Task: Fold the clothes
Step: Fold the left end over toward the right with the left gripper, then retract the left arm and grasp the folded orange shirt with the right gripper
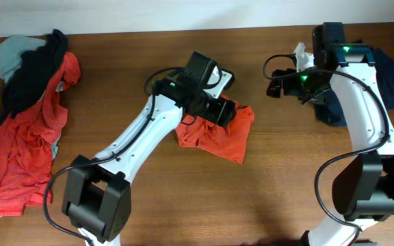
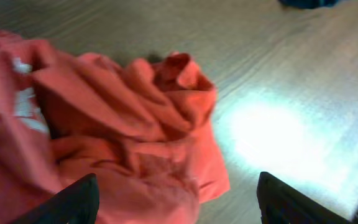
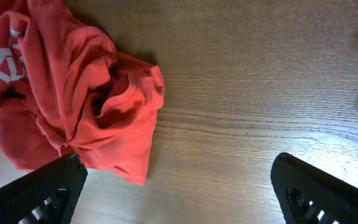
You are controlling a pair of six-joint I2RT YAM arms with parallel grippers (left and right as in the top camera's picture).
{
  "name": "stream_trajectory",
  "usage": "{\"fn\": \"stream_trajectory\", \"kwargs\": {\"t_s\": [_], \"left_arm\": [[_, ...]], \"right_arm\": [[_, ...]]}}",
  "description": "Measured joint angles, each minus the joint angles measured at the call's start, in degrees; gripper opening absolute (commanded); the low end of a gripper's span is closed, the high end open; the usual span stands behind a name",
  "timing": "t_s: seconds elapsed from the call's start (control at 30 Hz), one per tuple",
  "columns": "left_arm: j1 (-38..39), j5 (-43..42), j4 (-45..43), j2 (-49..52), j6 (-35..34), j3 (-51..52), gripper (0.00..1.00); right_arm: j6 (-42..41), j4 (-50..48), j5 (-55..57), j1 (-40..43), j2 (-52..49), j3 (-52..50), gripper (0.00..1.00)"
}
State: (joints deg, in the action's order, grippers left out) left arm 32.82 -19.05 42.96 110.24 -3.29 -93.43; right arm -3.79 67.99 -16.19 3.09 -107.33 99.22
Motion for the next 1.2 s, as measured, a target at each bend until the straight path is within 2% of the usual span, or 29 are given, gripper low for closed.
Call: {"fn": "stream_trajectory", "kwargs": {"t_s": [0.17, 0.27, 0.4, 0.53, 0.87, 1.0, 1.2], "left_arm": [[0.6, 0.1, -0.7, 0.0, -0.7, 0.0, 0.81], [-0.9, 0.7, -0.5, 0.0, -2.0, -0.4, 0.85], [-6.5, 1.3, -0.3, -0.2, -3.9, -3.7, 0.99], [-15.0, 2.4, -0.2, -2.4, -6.1, -7.4, 0.99], [-33.5, 3.7, 8.9, -8.2, -11.0, -10.7, 0.99], [-36.9, 4.3, 11.0, -8.1, -11.3, -10.7, 0.99], [-37.7, 8.0, 13.5, -8.1, -11.5, -10.7, 0.99]], "right_arm": [[0.0, 0.0, -3.0, 2.9, 0.0, 0.0, 0.99], [-0.1, 0.0, -5.3, 4.7, 0.0, 0.0, 0.99], [-0.1, 0.2, -8.3, 5.4, 0.0, 0.0, 0.98], [-1.6, 1.1, -10.1, 3.3, 0.0, 0.0, 0.98], [-17.7, 0.0, -7.7, -10.8, 0.0, -1.8, 0.96], [-24.3, -2.4, -3.9, -18.5, 0.0, -2.0, 0.95], [-32.4, -5.3, 4.2, -30.1, 0.0, -2.0, 0.96]]}}
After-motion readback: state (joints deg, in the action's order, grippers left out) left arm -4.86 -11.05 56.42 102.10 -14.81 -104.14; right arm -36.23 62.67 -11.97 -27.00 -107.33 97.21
